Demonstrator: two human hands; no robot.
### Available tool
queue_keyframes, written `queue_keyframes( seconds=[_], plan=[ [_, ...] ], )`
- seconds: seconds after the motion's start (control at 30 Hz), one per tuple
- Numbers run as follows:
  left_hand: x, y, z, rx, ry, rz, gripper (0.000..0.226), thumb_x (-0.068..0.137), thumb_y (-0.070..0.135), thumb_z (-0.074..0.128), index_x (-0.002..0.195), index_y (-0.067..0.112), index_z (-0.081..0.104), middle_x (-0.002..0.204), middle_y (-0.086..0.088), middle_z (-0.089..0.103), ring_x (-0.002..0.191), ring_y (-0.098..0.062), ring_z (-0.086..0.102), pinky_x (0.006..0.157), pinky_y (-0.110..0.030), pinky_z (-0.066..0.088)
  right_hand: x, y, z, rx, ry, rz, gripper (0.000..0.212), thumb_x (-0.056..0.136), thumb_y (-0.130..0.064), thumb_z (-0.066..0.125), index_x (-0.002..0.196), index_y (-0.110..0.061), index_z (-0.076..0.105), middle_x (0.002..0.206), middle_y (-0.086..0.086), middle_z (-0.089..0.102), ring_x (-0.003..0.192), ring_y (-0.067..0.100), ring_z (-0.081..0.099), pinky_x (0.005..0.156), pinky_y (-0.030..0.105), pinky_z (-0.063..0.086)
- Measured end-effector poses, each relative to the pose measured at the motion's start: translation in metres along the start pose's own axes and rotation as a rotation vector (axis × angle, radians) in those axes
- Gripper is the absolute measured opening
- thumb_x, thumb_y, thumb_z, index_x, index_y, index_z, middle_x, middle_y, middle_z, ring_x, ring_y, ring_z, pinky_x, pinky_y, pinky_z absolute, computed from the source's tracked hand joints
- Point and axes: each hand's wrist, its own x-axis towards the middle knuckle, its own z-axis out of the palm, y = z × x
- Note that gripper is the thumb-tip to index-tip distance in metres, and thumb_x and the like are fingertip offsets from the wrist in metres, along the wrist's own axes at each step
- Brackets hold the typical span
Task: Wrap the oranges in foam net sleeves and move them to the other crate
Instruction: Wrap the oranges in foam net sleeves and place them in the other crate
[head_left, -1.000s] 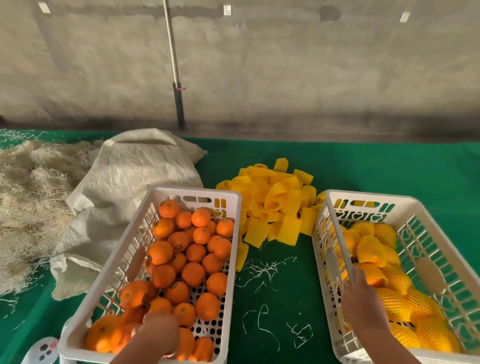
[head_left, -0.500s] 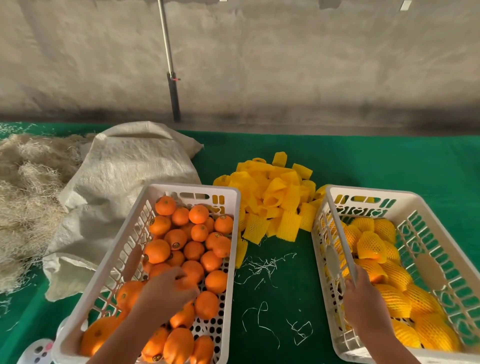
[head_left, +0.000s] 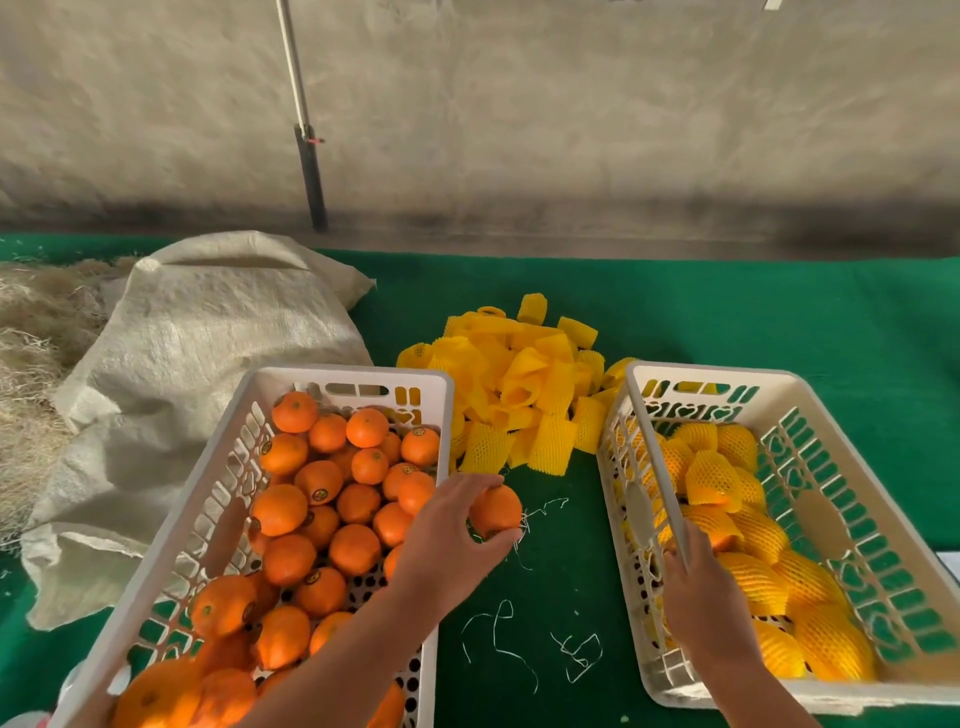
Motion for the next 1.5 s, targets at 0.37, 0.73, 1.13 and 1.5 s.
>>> queue_keyframes(
  seconds=[0.37,0.73,1.13,1.5],
  plan=[
    [0.003,-0.019,0.029,0.392,-0.186,0.150,0.062,0.085,0.067,0.050,0.141,0.044,0.035,0.131,0.023,0.054,0.102,-0.001,0.055,0.083,-0.015,0.044,0.001,-0.032,0.002,-0.296,0.005,-0.067,0.065,0.096,-0.048,0.063,0.150,-0.024,0.038,0.149,0.003,0.046,0.138,0.029,0.046,0.106,0.054,0.050],
    [0.017,-0.026,0.039,0.451,-0.275,0.129,0.062,0.081,0.068,0.048,0.137,0.042,0.043,0.126,0.022,0.060,0.098,-0.001,0.059,0.077,-0.013,0.037,0.098,-0.110,0.080,-0.402,-0.189,-0.489,0.041,0.103,-0.038,0.060,0.142,-0.023,0.057,0.141,-0.003,0.056,0.129,0.018,0.055,0.108,0.035,0.047],
    [0.024,-0.033,0.045,0.463,-0.326,0.226,0.066,0.059,0.071,0.069,0.115,0.035,0.069,0.102,0.023,0.070,0.074,0.002,0.066,0.059,-0.006,0.047,0.214,-0.107,0.151,-0.526,-0.579,-0.288,0.032,0.102,-0.032,0.062,0.134,-0.031,0.062,0.158,0.009,0.032,0.120,0.033,0.060,0.100,0.037,0.047],
    [0.018,-0.024,0.044,0.464,-0.292,0.148,0.063,0.068,0.067,0.065,0.122,0.036,0.059,0.103,0.024,0.067,0.074,0.004,0.062,0.059,-0.001,0.034,0.160,-0.092,0.117,-0.010,-0.390,-0.079,0.045,0.089,-0.039,0.081,0.114,-0.024,0.048,0.108,-0.003,0.060,0.088,0.021,0.066,0.076,0.039,0.054]
  ],
)
